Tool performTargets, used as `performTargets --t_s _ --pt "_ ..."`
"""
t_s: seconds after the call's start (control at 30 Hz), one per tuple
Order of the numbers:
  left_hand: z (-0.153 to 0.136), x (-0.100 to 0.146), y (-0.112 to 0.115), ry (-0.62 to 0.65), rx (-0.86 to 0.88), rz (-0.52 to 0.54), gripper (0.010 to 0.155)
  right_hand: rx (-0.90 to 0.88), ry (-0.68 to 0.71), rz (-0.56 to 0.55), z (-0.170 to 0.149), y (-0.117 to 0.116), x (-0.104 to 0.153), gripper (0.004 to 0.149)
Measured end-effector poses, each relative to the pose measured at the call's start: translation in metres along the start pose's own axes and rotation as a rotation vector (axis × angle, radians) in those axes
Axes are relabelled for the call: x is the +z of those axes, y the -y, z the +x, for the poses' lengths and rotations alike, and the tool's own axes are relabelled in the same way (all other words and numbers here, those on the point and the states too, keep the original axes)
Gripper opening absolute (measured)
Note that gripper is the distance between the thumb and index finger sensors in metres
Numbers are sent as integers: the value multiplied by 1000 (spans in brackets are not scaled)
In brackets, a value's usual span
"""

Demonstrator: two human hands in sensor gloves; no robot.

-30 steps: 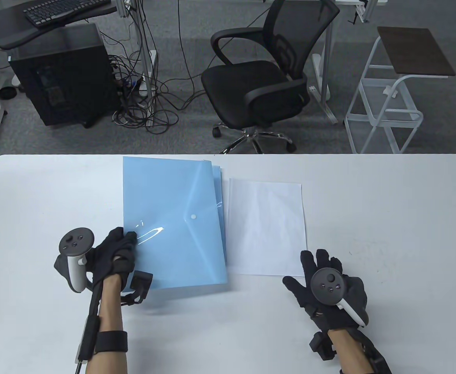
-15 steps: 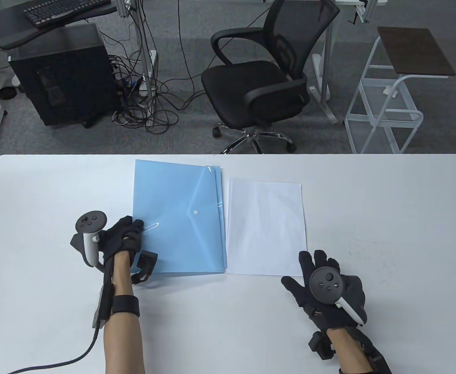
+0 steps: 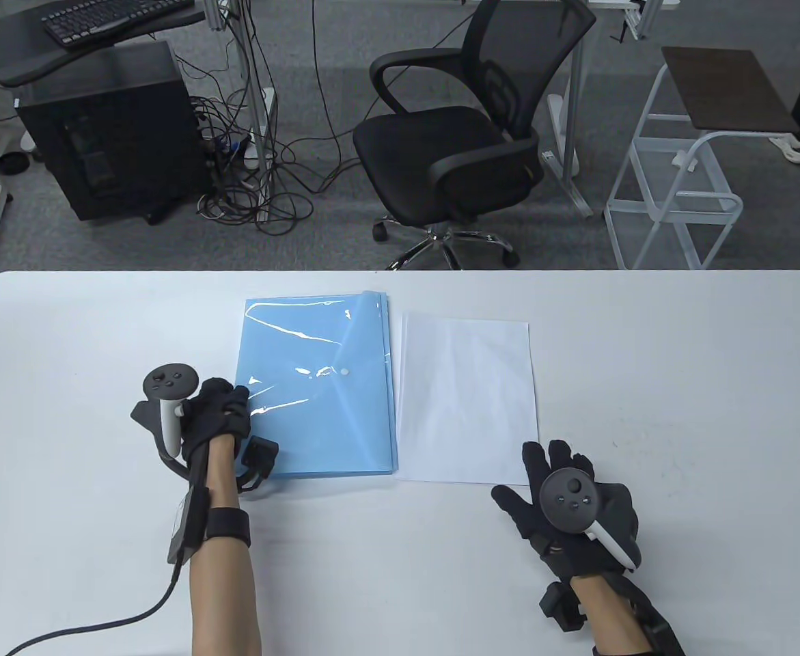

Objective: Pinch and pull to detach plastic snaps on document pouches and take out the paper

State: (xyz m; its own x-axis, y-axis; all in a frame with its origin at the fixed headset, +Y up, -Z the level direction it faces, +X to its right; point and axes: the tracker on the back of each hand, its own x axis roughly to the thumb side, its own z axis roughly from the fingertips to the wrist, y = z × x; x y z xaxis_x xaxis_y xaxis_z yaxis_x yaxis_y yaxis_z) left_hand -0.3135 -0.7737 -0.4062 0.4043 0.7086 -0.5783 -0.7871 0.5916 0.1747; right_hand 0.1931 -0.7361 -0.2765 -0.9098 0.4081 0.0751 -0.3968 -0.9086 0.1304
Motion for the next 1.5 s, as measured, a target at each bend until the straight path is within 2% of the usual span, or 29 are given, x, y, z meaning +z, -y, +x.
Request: performTargets --t_s 0.2,0.47,0.67,0.9,1.03,1.17,1.3,1.5 --pt "5 27 -23 61 -104 79 73 -8 10 -15 2 3 2 85" --pt "28 85 -33 201 -235 2 84 -1 10 -19 3 2 2 85" --pt "46 134 -21 357 -421 -22 90 -3 4 -23 4 2 2 85" --pt "46 180 7 491 -594 -63 96 -13 1 -34 3 2 4 86" --pt "40 193 17 516 -644 -78 97 -4 -5 -40 2 1 5 87" --pt "31 198 26 527 -663 -50 96 3 -16 -46 2 1 5 88" --pt "19 194 37 528 -700 -31 95 10 -26 -42 0 -1 6 88" --pt "14 190 40 506 -726 -8 94 32 -37 -44 -2 -3 8 88"
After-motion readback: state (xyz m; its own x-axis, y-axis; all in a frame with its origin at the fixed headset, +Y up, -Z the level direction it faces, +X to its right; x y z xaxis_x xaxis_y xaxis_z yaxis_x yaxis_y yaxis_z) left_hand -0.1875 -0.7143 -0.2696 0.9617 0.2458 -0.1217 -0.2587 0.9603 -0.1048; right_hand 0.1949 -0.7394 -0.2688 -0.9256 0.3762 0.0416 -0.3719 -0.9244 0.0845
